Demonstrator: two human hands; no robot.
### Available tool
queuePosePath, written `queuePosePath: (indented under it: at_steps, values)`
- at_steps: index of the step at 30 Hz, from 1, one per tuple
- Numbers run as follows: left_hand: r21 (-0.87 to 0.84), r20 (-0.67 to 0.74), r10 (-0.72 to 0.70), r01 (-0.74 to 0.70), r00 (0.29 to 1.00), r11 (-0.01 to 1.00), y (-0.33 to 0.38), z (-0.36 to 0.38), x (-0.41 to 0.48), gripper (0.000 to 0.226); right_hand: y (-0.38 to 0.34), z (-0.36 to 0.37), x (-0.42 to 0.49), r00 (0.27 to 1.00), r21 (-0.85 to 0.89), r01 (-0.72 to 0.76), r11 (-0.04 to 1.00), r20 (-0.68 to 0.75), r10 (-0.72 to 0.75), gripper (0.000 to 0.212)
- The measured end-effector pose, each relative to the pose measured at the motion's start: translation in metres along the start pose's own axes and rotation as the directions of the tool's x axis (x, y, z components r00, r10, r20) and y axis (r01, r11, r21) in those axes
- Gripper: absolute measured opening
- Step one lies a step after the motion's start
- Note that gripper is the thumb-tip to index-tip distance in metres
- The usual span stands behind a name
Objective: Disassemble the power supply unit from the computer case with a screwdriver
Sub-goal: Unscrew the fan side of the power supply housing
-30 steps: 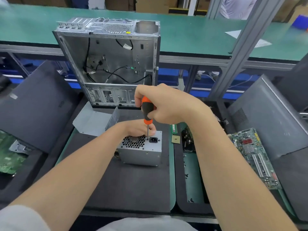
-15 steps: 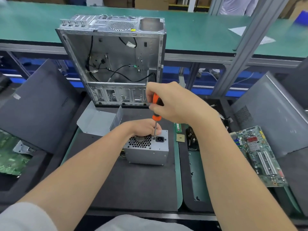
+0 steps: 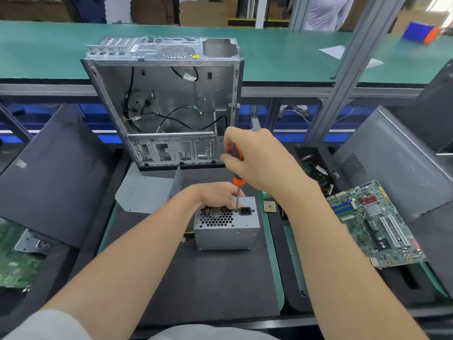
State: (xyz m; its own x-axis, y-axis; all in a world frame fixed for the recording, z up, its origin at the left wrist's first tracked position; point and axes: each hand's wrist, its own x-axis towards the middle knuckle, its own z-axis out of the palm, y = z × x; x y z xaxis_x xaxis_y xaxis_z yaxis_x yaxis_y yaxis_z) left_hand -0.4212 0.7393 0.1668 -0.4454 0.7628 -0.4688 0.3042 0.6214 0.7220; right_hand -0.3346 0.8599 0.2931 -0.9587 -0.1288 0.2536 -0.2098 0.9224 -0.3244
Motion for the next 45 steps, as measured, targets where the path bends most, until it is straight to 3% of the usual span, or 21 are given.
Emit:
queuePosePath:
  at_steps: [1, 4, 8, 10, 12, 14, 16, 19, 22, 25, 29, 33, 35, 37, 39, 41, 45]
  values:
    - [0.003, -0.006, 0.026, -0.026, 1.000, 1.000, -0.002, 0.000, 0.001, 0.020, -0.002, -0.001, -0.002, 0.999, 0.057, 0.029, 0.998, 0.042, -0.031, 0.013]
    - [-0.025, -0.002, 0.050, -0.050, 0.999, 0.998, -0.003, 0.001, 0.002, 0.018, -0.002, -0.009, -0.005, 0.987, 0.115, 0.054, 0.992, 0.146, -0.071, 0.025]
    - [-0.031, 0.010, 0.013, -0.012, 1.000, 0.999, -0.006, -0.001, 0.003, 0.026, 0.000, -0.021, -0.008, 0.975, 0.187, -0.056, 0.981, 0.223, 0.013, 0.037]
    - [-0.045, 0.012, 0.001, -0.001, 1.000, 0.999, -0.006, -0.002, 0.004, 0.031, -0.003, -0.014, -0.011, 0.985, 0.204, -0.104, 0.973, 0.158, 0.072, 0.028]
    - [-0.060, 0.022, 0.009, -0.008, 1.000, 0.998, -0.006, -0.003, 0.005, 0.032, -0.006, -0.004, -0.011, 0.986, 0.114, -0.169, 0.979, 0.013, 0.169, 0.025]
    - [-0.027, 0.020, 0.008, -0.008, 1.000, 1.000, -0.005, -0.003, 0.005, 0.035, -0.007, 0.002, -0.006, 0.950, -0.097, -0.301, 0.949, -0.119, 0.289, 0.049]
    - [-0.033, 0.025, -0.006, 0.007, 1.000, 0.999, -0.004, -0.003, 0.006, 0.043, -0.008, 0.000, 0.000, 0.919, -0.252, -0.390, 0.886, -0.166, 0.358, 0.064]
    - [-0.062, 0.012, -0.019, 0.019, 1.000, 0.998, -0.007, -0.002, 0.007, 0.035, -0.003, -0.006, 0.005, 0.948, -0.244, -0.317, 0.916, -0.039, 0.317, 0.053]
    - [-0.072, 0.015, -0.014, 0.015, 1.000, 0.997, -0.012, -0.001, 0.008, 0.020, -0.001, -0.016, 0.003, 0.976, -0.080, -0.137, 0.987, 0.158, 0.149, 0.021]
    - [-0.024, 0.006, -0.007, 0.007, 1.000, 1.000, -0.009, -0.002, 0.005, 0.017, -0.005, -0.027, -0.001, 0.962, -0.014, -0.008, 1.000, 0.274, 0.011, 0.007]
    - [-0.010, -0.015, 0.005, -0.005, 1.000, 1.000, -0.004, -0.002, 0.001, 0.021, -0.008, -0.041, -0.001, 0.917, -0.097, 0.057, 0.994, 0.399, -0.013, 0.025]
    - [-0.026, 0.002, 0.008, -0.008, 1.000, 1.000, -0.005, -0.001, -0.003, 0.024, -0.015, -0.048, 0.000, 0.859, -0.067, 0.048, 0.997, 0.512, -0.007, 0.049]
    - [-0.019, 0.005, 0.006, -0.006, 1.000, 1.000, -0.005, -0.001, -0.003, 0.025, -0.019, -0.044, 0.001, 0.871, -0.169, 0.028, 0.985, 0.487, 0.059, 0.041]
    - [-0.033, 0.003, -0.014, 0.014, 1.000, 0.999, -0.004, -0.001, -0.004, 0.025, -0.021, -0.038, 0.003, 0.914, -0.363, -0.039, 0.931, 0.364, 0.180, 0.028]
    - [-0.028, 0.010, -0.011, 0.011, 1.000, 1.000, -0.004, -0.001, -0.004, 0.022, -0.020, -0.033, 0.007, 0.923, -0.477, -0.137, 0.868, 0.256, 0.286, 0.054]
    - [-0.010, 0.012, -0.002, 0.003, 1.000, 1.000, -0.005, -0.001, -0.003, 0.020, -0.018, -0.030, 0.011, 0.921, -0.478, -0.188, 0.858, 0.217, 0.322, 0.066]
    - [0.020, -0.001, -0.009, 0.009, 1.000, 1.000, -0.004, -0.001, -0.002, 0.025, -0.013, -0.029, 0.014, 0.936, -0.393, -0.055, 0.918, 0.300, 0.184, 0.042]
